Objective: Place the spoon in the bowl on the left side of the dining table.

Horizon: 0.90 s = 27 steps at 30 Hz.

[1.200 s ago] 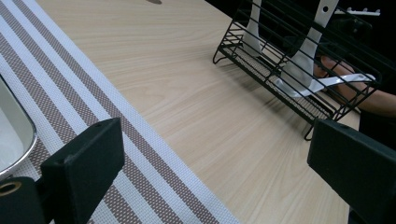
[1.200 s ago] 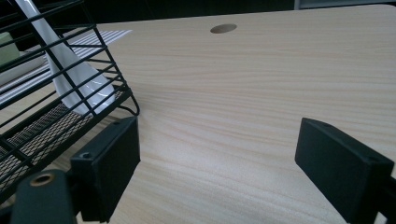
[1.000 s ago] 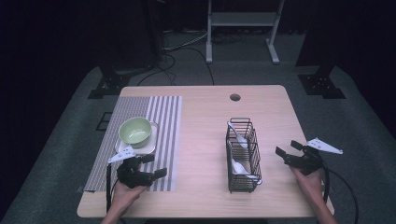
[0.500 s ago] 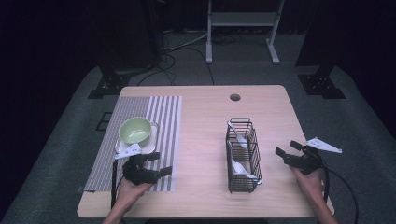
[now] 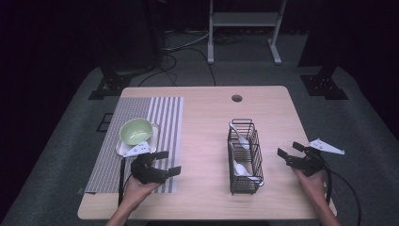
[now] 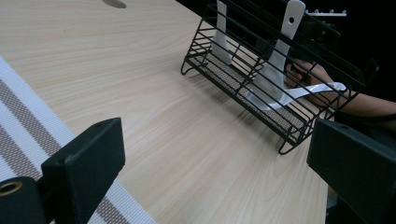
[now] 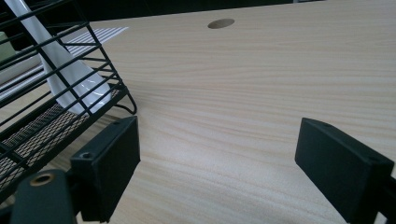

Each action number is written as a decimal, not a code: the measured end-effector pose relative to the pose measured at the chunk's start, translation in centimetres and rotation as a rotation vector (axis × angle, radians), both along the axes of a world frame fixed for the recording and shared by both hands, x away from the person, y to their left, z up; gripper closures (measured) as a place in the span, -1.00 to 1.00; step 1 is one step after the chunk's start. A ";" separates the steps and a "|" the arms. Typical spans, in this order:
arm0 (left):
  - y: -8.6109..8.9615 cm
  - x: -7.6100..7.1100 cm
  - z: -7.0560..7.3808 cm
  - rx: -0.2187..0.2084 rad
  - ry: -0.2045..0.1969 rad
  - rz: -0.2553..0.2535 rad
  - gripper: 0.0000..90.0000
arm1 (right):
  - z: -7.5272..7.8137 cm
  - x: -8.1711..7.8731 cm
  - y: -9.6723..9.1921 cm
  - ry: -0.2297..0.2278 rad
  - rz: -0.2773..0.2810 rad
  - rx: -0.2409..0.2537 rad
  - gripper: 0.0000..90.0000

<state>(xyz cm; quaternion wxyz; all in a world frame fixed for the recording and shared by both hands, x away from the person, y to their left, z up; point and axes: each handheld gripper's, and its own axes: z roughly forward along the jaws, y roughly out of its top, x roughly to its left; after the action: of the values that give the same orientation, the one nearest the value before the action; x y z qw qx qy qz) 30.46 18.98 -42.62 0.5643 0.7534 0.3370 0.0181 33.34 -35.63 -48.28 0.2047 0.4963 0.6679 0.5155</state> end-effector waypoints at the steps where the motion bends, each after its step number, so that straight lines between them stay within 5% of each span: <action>1: -0.1 0.0 0.0 0.001 -0.002 -0.005 -0.93 | 0.0 0.0 0.0 0.000 0.000 0.000 -0.71; 27: -3.5 0.4 1.2 -0.006 -0.013 -0.089 -0.92 | 0.0 0.0 0.0 -0.003 0.003 0.000 -0.71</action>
<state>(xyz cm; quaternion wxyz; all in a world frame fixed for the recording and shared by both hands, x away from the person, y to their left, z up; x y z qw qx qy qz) 30.89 15.47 -41.39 0.5689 0.7659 0.2995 -0.0028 33.32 -35.64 -48.27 0.2051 0.4946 0.6683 0.5164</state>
